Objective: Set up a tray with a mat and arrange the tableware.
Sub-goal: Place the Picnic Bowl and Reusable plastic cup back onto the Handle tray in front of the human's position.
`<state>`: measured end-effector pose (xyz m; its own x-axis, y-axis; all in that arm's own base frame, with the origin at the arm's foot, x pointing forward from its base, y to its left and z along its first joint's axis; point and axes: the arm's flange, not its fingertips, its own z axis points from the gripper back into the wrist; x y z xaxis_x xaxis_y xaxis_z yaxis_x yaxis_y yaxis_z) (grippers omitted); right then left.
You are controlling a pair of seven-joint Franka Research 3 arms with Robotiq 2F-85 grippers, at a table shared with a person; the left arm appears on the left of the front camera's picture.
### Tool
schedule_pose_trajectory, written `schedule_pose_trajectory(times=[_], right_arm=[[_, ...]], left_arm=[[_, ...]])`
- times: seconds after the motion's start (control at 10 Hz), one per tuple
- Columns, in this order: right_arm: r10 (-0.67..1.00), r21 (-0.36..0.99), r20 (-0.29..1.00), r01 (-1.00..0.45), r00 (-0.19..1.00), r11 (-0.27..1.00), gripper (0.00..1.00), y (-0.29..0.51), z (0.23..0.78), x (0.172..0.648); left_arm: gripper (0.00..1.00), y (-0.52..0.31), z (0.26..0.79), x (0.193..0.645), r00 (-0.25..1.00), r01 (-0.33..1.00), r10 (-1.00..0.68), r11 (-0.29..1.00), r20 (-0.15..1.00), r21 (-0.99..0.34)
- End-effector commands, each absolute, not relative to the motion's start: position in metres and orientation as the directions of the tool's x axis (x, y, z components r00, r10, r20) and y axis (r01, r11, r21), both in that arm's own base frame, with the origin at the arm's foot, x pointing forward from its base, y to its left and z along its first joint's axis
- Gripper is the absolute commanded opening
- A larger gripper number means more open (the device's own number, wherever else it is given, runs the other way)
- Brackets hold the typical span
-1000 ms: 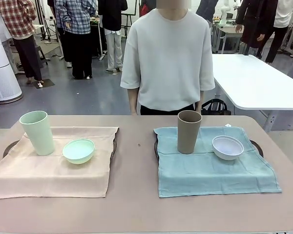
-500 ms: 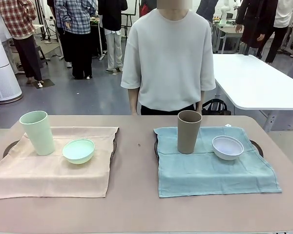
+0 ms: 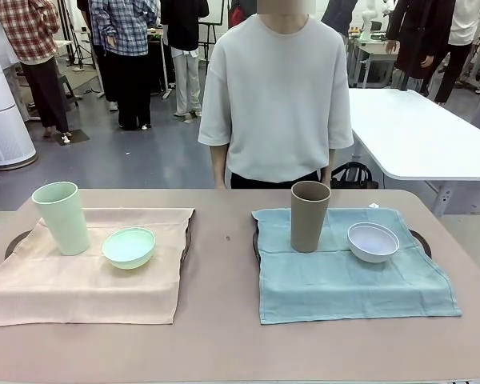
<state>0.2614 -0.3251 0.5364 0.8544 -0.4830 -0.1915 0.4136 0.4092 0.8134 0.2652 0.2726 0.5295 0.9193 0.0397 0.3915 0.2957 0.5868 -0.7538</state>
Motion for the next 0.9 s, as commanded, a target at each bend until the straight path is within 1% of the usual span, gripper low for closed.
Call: schedule_pose_trajectory(times=[0.0, 0.8], right_arm=[[-0.486, 0.808, -0.191, 0.418, 0.853, 0.416, 1.00, -0.3241, 0.5381, 0.2601], [-0.486, 0.808, -0.191, 0.418, 0.853, 0.416, 1.00, -0.3241, 0.5381, 0.2601]], left_arm=[[1.00, 0.2726, 0.5311, 0.2648, 0.927, 0.274, 0.055, 0.575, 0.371, -0.770], [1.00, 0.2726, 0.5311, 0.2648, 0.927, 0.274, 0.055, 0.575, 0.371, -0.770]])
